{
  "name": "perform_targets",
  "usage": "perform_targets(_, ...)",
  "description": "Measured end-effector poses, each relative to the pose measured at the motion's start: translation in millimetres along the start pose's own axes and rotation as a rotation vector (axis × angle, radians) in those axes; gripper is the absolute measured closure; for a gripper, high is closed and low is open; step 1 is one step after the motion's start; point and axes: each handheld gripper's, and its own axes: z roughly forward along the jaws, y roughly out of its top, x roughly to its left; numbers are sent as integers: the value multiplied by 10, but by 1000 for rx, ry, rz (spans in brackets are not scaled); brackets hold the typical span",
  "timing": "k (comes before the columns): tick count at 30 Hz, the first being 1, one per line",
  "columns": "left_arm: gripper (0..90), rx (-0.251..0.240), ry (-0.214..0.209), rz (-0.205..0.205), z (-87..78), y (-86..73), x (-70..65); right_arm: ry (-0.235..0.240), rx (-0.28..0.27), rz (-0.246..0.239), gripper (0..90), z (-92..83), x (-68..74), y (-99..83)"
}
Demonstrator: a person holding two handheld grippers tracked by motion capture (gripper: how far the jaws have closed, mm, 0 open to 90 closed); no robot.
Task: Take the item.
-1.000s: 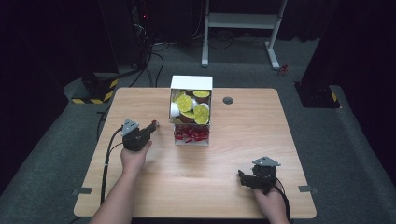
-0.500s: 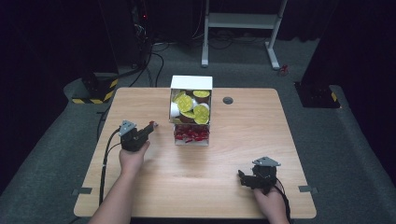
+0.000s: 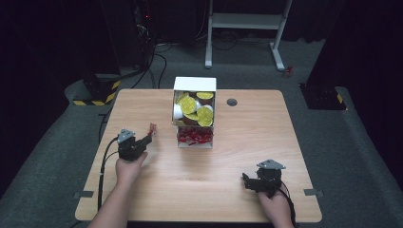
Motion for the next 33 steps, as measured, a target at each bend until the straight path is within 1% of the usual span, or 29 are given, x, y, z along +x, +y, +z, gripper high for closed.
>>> perform_targets(4, 899, 19, -20, 15, 28, -24, -40, 3, -1, -4, 94, 1, -1, 0)
perform_targets(6, 900, 22, -33, 9, 50, -32, -63, 3, -1, -4, 94, 1, -1, 0)
perform_targets(9, 900, 32, -44, 16, 77, -45, -94, 3, 0, -6, 94, 0, -2, -1)
perform_targets(11, 900, 36, -57, 7, 80, -50, -105, 3, 0, -2, 94, -1, 1, 0)
perform_targets(13, 900, 31, -62, 2, 66, -41, -90, 4, 0, -2, 94, 0, 1, 0)
perform_targets(16, 899, 26, -42, -6, 23, -22, -70, 3, 0, -2, 94, 0, 1, 0)
perform_targets(18, 897, 36, -32, -8, 2, -19, -63, 4, 0, -3, 94, 0, 1, 0)
perform_targets(21, 896, 47, -22, 15, -12, -26, -62, 4, -1, -7, 94, 3, -1, 2)
perform_targets(23, 895, 59, -24, 4, -6, -35, -67, 5, 0, -9, 94, 4, -2, 3)
perform_targets(27, 891, 95, -2, 20, 41, -65, -81, 4, 0, -7, 94, 3, 0, 4)
perform_targets(29, 890, 116, 5, 18, 66, -85, -81, 4, 0, -7, 94, 3, 0, 4)
perform_targets(31, 891, 124, 16, 23, 76, -95, -78, 4, 0, -7, 94, 3, -1, 4)
perform_targets(33, 887, 128, 16, 23, 75, -94, -81, 4, -1, -9, 94, 4, -2, 3)
